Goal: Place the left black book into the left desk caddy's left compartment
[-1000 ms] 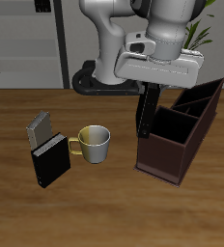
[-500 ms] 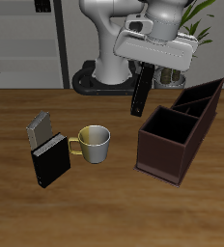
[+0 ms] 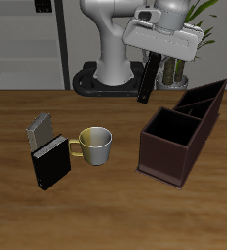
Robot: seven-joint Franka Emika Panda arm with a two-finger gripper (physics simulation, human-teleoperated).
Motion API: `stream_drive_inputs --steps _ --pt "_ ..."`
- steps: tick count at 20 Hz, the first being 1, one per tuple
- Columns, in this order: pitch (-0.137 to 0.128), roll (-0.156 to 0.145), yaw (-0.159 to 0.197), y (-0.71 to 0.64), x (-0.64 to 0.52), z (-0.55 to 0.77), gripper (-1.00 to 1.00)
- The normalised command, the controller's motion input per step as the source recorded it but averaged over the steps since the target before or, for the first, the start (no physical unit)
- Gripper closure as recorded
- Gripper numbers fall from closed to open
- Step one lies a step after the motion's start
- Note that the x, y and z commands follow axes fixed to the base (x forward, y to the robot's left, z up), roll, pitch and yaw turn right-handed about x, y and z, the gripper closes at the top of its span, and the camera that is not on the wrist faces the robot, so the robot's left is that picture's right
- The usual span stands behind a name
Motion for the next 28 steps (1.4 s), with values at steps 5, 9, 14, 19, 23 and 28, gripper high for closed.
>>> stream_drive_inputs --steps 5,9,14,19,23,28 --pt "-0.02 0.058 0.018 0.32 -0.42 -0.1 1.0" --pt "-0.004 0.004 -0.02 0.29 -0.39 -0.06 1.0" --pt "0.033 0.036 -0.061 0.23 -0.26 -0.08 1.0" --pt "-0.015 0.011 -0.068 0.14 -0.18 0.02 1.0" --pt "-0.007 0.041 -0.08 0.2 -0.25 -0.01 1.0" --pt "0.005 0.003 -0.106 0.2 -0.24 -0.06 1.0"
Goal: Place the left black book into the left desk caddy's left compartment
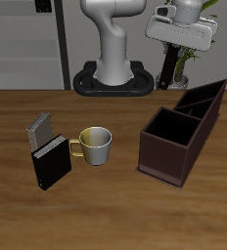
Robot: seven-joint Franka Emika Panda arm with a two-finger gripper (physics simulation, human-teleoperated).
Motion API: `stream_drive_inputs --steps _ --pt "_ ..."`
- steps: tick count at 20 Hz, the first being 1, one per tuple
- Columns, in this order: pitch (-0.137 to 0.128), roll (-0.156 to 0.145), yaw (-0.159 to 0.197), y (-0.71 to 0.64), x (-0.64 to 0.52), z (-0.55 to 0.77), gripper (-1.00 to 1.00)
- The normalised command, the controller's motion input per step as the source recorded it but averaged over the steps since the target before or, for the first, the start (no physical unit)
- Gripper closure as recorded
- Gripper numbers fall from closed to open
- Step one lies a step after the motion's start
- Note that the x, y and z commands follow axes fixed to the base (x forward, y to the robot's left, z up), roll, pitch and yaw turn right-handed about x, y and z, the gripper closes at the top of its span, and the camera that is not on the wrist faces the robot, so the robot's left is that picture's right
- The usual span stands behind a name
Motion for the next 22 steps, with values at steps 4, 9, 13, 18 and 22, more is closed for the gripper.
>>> stream_drive_inputs --steps 4,9,13,18,22 --pt "0.033 0.034 -0.038 0.25 -0.16 -0.19 1.0" --pt "0.023 -0.012 -0.041 0.07 -0.14 -0.13 1.0" --pt "-0.002 -0.025 -0.02 0.14 -0.24 -0.08 1.0" --pt "-0.03 0.016 -0.02 0.29 -0.32 0.02 1.0" --pt "-0.009 0.049 -0.035 0.35 -0.27 0.01 1.0"
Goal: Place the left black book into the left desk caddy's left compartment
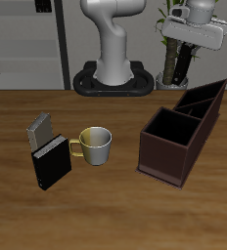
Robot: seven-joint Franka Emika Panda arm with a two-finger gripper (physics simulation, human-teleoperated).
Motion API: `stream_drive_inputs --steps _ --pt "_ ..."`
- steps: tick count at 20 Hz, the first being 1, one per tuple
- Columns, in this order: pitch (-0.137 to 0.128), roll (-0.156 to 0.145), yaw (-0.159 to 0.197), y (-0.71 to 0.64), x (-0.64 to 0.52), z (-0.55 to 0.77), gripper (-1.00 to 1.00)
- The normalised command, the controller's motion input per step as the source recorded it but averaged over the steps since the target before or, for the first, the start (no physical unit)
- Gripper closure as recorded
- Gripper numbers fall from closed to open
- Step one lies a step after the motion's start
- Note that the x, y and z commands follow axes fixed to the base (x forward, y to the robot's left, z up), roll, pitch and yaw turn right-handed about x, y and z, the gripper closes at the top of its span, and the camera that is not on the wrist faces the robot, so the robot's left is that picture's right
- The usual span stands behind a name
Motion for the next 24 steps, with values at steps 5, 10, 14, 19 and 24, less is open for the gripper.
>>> stream_drive_inputs --steps 5,10,14,19,24 --pt "-0.001 0.077 -0.009 0.27 -0.1 -0.02 1.0" --pt "0.01 0.041 -0.02 0.19 0.0 -0.04 1.0" --pt "0.015 0.045 -0.002 0.25 0.02 -0.08 1.0" --pt "0.008 0.046 -0.012 0.19 0.0 -0.04 1.0" --pt "0.011 0.069 0.012 0.24 0.07 -0.07 1.0"
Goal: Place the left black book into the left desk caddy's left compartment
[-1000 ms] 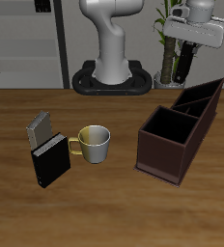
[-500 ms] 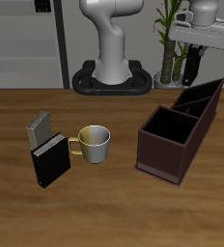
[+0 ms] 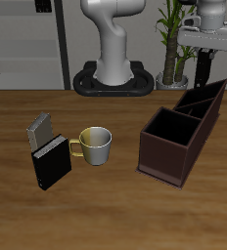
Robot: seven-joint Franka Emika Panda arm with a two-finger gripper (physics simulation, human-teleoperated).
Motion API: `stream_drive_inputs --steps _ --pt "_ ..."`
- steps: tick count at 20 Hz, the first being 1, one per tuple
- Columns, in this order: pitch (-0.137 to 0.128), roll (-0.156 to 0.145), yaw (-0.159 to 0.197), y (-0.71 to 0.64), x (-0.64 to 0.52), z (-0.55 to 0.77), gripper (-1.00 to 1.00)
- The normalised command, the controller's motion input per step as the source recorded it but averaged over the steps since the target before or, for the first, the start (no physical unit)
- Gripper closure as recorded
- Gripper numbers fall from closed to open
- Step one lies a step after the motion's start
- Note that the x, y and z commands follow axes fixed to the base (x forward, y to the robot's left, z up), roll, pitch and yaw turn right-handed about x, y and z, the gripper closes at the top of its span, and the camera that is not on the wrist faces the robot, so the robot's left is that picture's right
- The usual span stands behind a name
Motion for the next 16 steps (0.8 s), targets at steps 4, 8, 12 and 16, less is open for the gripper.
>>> stream_drive_inputs --steps 4,8,12,16 --pt "-0.006 0.066 0.022 0.19 0.14 -0.03 1.0" --pt "0.011 0.027 0.008 0.02 0.16 -0.08 1.0" --pt "0.009 0.039 0.032 0.05 0.21 -0.07 1.0" --pt "-0.014 -0.049 -0.022 -0.13 0.24 0.0 1.0"
